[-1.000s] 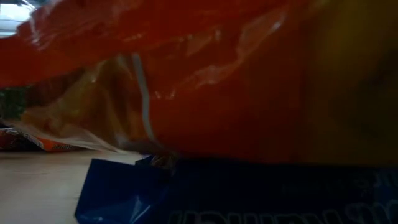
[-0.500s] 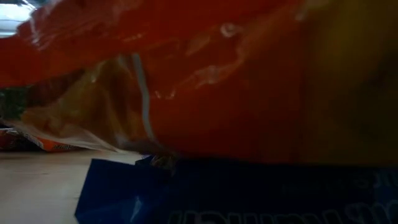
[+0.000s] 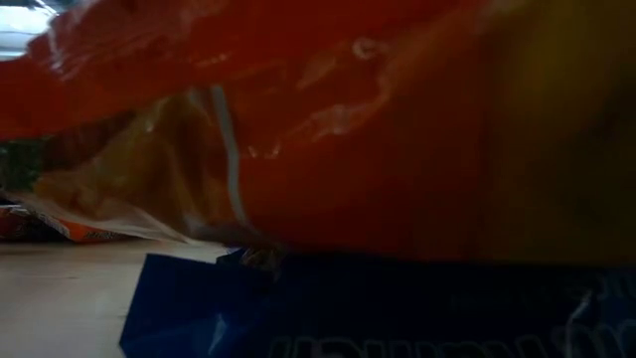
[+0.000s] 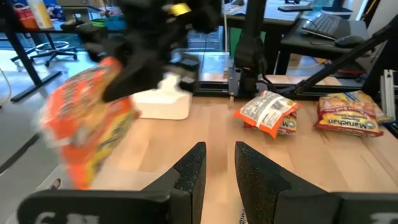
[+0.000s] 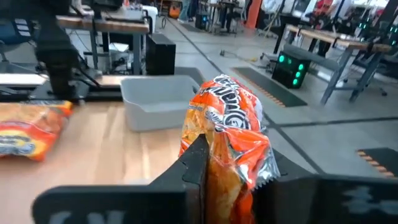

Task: Sort Maruchan noodles
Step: Put the top center orange noodle into the transparent bin

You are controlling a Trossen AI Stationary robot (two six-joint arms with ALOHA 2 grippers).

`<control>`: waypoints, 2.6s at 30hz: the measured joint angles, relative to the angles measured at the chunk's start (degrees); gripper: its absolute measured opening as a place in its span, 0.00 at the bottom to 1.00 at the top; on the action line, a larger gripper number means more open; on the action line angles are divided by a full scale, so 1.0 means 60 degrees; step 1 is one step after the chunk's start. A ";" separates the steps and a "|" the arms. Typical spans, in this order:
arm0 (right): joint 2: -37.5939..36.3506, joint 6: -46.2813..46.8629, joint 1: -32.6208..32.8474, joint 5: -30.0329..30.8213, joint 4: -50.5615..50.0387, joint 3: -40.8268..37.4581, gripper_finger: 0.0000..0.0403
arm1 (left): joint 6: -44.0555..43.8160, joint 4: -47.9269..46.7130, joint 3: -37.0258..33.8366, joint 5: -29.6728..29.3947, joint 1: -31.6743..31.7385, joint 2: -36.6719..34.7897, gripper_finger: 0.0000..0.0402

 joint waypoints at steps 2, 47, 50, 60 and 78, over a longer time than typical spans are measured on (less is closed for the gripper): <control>0.0458 -0.0107 -0.0241 -0.0234 0.0005 0.0218 0.14 | 0.0000 0.0003 -0.0002 0.0015 -0.0006 0.0000 0.20; 0.3861 -0.1184 -0.0825 0.0342 0.0405 0.1806 0.15 | 0.0062 0.0113 -0.0009 -0.0175 -0.0341 0.0007 0.20; 0.3861 -0.1183 -0.0828 0.0383 0.0377 0.1807 0.15 | 0.0062 0.0170 -0.0009 -0.0171 -0.0341 0.0007 0.20; 0.3861 -0.1168 -0.0825 0.0292 0.0464 0.1810 0.15 | 0.0073 0.0186 -0.0009 -0.0191 -0.0337 0.0007 0.20; 0.3861 -0.1168 -0.0825 0.0307 0.0380 0.1810 0.40 | 0.0131 0.0255 -0.0009 -0.0204 -0.0337 0.0007 0.20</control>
